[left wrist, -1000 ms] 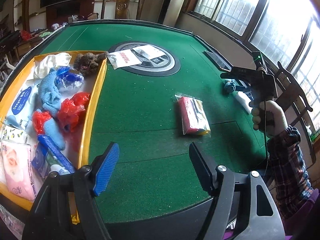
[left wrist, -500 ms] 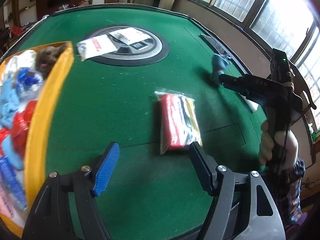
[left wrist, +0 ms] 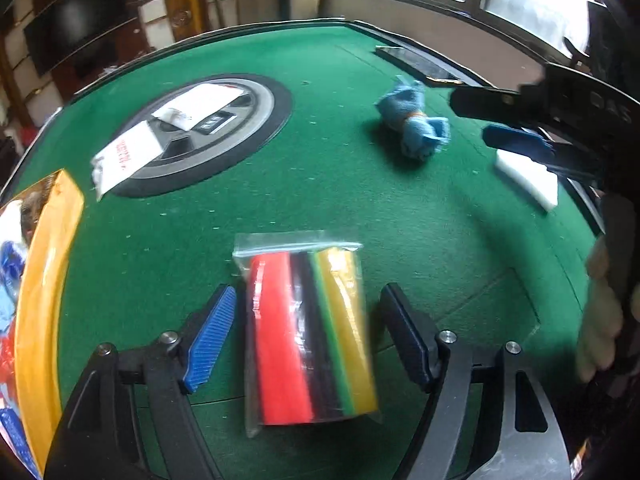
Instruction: Organize soft objects
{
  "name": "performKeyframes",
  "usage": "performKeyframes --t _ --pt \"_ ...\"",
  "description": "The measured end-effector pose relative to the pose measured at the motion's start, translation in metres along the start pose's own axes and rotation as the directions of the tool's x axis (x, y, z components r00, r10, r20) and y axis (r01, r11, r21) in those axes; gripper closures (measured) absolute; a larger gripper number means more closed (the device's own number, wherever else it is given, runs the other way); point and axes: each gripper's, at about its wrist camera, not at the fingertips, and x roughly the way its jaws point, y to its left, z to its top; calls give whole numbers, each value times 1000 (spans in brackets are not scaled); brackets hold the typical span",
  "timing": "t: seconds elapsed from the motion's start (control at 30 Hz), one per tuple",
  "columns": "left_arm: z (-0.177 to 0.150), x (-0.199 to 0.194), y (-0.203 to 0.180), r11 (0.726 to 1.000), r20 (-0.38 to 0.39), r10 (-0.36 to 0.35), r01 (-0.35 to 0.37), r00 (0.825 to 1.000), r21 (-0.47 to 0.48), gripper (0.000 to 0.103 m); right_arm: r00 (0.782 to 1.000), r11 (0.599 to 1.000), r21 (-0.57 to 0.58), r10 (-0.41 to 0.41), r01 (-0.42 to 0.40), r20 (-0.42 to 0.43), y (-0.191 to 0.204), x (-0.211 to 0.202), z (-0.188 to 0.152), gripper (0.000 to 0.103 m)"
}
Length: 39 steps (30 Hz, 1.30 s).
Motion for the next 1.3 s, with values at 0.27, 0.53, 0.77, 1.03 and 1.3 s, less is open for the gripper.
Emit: performKeyframes --t 0.27,0.53,0.77,1.03,1.3 --pt "-9 -23 18 993 18 -106 107 994 -53 65 997 998 19 -61 61 -37 -3 16 4 41" --pt "-21 -66 56 976 105 -138 153 985 -152 65 993 995 -3 -100 100 -58 0 27 9 41" --pt "-40 -107 103 963 172 -83 124 982 -241 65 976 984 -60 -174 168 -129 17 63 26 41" --pt "-79 -144 189 908 202 73 19 977 -419 64 970 977 -109 -200 186 -135 22 65 27 78" --pt "-99 -151 265 844 142 213 -109 967 -525 64 991 994 -101 -49 37 -126 54 36 22 78"
